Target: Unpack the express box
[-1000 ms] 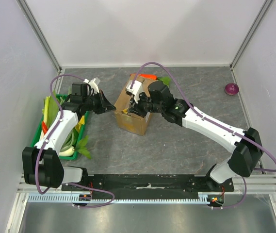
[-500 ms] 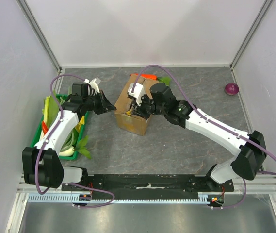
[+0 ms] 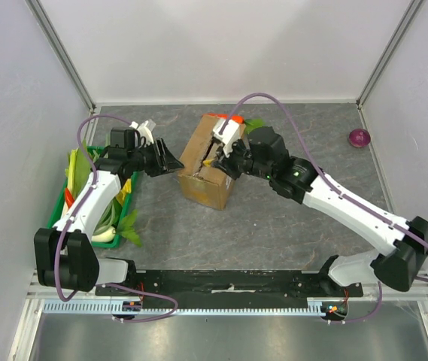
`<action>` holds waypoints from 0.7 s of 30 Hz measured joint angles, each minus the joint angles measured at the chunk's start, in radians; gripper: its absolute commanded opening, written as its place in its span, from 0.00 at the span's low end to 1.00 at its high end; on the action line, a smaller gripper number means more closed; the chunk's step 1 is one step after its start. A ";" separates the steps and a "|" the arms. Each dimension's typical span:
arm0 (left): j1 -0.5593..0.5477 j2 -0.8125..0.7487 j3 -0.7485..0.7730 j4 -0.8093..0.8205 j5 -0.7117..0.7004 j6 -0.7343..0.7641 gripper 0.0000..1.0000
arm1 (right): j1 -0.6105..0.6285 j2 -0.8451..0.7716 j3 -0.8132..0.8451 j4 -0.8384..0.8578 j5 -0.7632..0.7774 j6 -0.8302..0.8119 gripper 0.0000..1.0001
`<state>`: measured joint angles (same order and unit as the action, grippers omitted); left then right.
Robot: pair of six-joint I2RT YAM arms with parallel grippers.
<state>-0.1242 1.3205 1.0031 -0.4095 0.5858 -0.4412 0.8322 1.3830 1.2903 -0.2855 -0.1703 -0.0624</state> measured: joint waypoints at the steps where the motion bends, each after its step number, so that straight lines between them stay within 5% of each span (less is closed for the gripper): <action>1: 0.000 -0.001 0.000 0.001 0.005 0.001 0.60 | -0.002 -0.020 -0.001 0.015 0.027 0.011 0.00; 7: 0.000 -0.008 0.043 0.001 0.025 0.000 0.73 | -0.058 -0.100 -0.018 0.116 0.243 0.121 0.00; 12: 0.000 -0.019 0.081 0.000 -0.008 0.000 0.75 | -0.263 -0.099 -0.069 0.134 0.352 0.310 0.00; 21: 0.000 -0.010 0.106 -0.015 -0.059 -0.003 0.76 | -0.704 -0.025 -0.327 0.296 0.123 0.604 0.00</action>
<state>-0.1242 1.3109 1.1095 -0.4248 0.5270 -0.4442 0.1280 1.3579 0.9630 0.0105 -0.0471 0.5419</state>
